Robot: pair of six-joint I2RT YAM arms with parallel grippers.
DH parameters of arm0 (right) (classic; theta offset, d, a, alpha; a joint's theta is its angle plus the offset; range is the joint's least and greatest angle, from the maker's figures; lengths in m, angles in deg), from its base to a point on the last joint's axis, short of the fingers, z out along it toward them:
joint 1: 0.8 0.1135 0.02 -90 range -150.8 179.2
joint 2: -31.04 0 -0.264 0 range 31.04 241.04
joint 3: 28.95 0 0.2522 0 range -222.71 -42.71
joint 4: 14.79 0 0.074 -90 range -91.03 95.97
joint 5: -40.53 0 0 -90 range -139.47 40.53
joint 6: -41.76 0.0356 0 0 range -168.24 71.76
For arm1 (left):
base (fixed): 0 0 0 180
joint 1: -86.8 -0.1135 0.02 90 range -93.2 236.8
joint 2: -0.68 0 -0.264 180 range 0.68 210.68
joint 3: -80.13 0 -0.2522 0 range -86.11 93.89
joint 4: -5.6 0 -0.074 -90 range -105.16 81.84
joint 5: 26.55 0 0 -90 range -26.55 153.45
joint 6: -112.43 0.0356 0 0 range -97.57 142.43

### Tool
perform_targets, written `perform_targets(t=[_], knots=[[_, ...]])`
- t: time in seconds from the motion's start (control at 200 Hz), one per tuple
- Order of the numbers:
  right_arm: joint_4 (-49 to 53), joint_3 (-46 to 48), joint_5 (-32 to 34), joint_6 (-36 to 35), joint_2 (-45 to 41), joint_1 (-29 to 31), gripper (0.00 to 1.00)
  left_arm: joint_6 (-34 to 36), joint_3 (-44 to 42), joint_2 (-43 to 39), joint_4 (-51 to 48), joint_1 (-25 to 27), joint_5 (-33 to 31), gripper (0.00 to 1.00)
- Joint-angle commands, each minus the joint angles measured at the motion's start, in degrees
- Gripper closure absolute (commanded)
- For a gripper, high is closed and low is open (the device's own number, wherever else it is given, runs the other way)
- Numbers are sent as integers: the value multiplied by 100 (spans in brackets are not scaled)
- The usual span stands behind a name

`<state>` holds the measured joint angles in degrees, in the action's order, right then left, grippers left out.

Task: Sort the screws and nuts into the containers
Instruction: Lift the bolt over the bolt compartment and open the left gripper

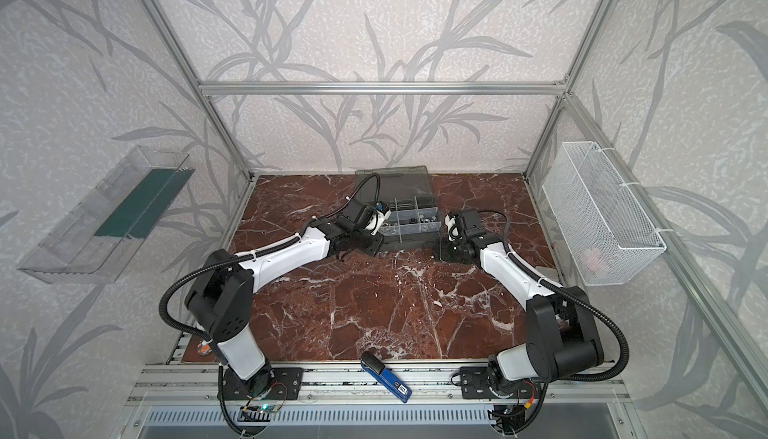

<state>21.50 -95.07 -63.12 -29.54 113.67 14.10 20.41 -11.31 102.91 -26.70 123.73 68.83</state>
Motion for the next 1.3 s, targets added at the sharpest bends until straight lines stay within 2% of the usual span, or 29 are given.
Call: perform_targets(t=[0.0,0.15,0.44,0.665,0.765,0.89,1.145,1.295], knots=[[16,-3,-103,63,-96,-31,39,165,387,286,317,-69,-175,100],[31,6,-90,64,-132,-31,39,211,664,658,372,-148,-239,100],[67,33,-55,37,-160,-37,39,143,601,837,717,-236,7,99],[97,50,-28,29,-234,-48,39,-14,458,863,1021,-313,138,79],[110,42,-20,29,-239,-45,39,-73,387,891,1119,-318,179,74],[118,42,-15,20,-231,-48,39,-129,317,898,1221,-326,196,60],[165,33,18,-10,-265,-57,39,-227,120,718,1428,-353,237,52],[243,-2,155,-191,-300,-70,39,-299,-242,126,1659,-357,56,47]])
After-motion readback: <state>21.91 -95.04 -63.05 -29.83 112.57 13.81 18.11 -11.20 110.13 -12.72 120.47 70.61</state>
